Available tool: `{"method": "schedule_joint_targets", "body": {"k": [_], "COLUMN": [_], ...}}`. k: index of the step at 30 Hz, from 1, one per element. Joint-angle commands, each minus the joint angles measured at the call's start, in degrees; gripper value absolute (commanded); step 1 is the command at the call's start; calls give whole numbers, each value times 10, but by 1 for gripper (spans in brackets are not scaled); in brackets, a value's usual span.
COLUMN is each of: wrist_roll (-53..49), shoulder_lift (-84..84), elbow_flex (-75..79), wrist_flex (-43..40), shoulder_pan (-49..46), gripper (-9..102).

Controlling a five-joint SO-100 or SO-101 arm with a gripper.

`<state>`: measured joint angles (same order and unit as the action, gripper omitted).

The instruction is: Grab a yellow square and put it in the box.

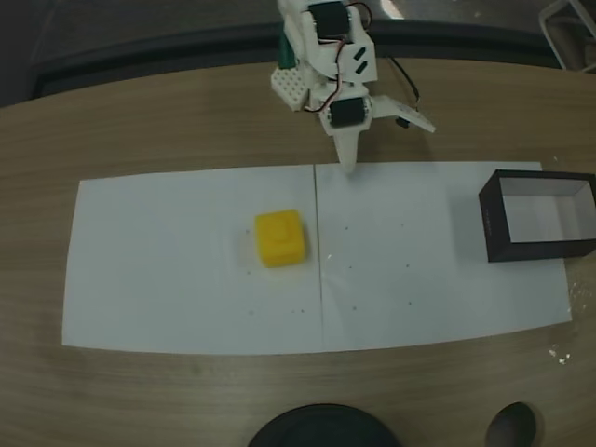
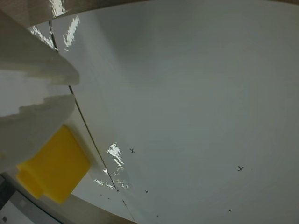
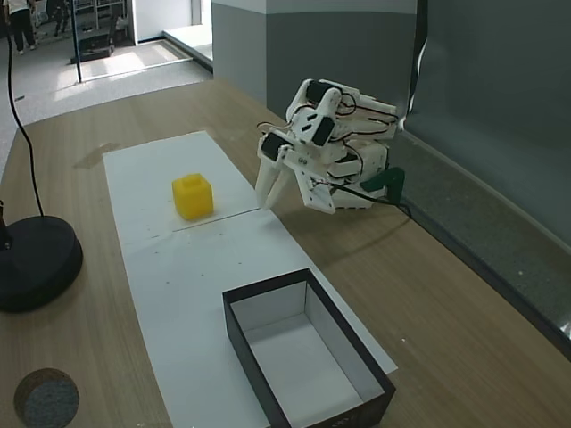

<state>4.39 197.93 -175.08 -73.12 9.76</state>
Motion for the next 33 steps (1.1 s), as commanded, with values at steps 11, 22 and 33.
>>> {"method": "schedule_joint_targets", "body": {"k": [11, 22, 33], "wrist_roll": [3, 4, -37], "shoulder_lift": [12, 12, 4], "elbow_flex": [32, 31, 44], "wrist_flex": [-9, -8, 249], "shoulder_pan": [3, 4, -140], "gripper": [0, 0, 15]}}
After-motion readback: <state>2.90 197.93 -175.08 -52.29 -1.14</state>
